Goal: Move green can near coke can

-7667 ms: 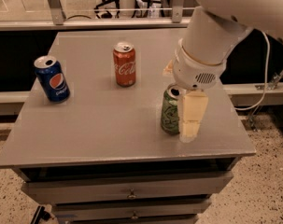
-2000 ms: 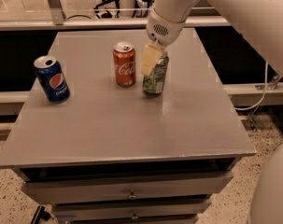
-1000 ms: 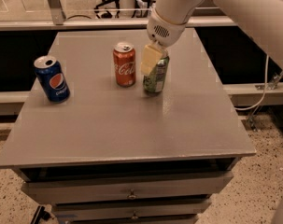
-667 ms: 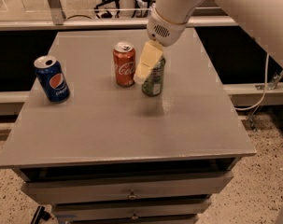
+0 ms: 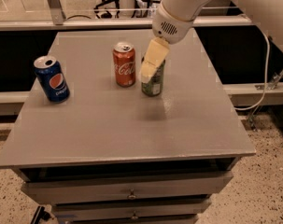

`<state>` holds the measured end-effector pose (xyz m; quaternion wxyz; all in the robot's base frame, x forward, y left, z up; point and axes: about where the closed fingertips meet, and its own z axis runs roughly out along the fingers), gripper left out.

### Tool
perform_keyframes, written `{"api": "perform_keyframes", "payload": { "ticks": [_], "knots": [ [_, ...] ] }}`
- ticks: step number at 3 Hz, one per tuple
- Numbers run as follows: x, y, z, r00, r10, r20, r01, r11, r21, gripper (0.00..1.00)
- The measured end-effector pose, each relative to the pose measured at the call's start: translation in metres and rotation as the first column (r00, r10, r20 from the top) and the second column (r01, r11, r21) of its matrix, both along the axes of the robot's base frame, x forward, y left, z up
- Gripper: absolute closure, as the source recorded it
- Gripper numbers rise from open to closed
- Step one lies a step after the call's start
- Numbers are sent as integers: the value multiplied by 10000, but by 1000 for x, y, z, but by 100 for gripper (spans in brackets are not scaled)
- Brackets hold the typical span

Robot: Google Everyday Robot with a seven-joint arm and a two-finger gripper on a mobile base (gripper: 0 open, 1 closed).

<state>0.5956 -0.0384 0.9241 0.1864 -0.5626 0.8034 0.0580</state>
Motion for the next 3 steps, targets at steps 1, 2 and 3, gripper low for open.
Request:
{"api": "perform_keyframes", "payload": {
  "ticks": [1, 2, 3],
  "knots": [
    [-12, -19, 15, 9990, 179, 418, -191, 9994, 278, 0],
    [-27, -47, 27, 9951, 590, 792, -621, 9974, 365, 0],
    [-46, -76, 36, 9899, 983, 1022, -1003, 9949, 146, 0]
  ]
}}
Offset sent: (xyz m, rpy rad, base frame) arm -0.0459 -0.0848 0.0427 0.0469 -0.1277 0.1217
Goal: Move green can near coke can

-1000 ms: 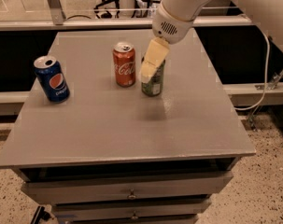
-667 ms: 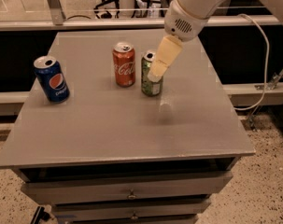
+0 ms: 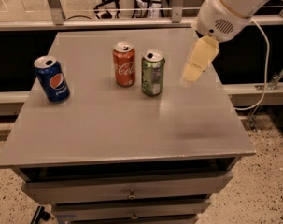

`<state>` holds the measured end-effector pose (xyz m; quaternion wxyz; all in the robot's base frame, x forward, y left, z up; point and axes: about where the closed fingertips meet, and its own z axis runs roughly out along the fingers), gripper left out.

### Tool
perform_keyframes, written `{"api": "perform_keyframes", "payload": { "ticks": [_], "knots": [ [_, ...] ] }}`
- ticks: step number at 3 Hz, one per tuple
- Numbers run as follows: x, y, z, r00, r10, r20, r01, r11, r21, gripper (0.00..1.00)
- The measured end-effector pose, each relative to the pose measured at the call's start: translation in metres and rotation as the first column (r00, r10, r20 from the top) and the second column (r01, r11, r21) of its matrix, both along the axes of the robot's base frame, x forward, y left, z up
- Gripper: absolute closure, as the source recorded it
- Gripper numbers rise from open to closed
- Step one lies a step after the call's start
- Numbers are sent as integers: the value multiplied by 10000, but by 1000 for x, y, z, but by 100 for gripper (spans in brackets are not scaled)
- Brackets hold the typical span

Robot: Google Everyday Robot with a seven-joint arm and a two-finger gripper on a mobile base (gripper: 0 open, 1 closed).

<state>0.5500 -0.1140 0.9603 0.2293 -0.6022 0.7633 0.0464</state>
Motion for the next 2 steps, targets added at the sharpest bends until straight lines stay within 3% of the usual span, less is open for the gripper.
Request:
{"api": "perform_keyframes", "payload": {
  "ticks": [1, 2],
  "knots": [
    [-24, -25, 3, 9979, 619, 185, -614, 9978, -233, 0],
    [-24, -25, 3, 9979, 619, 186, -615, 9978, -233, 0]
  ]
}}
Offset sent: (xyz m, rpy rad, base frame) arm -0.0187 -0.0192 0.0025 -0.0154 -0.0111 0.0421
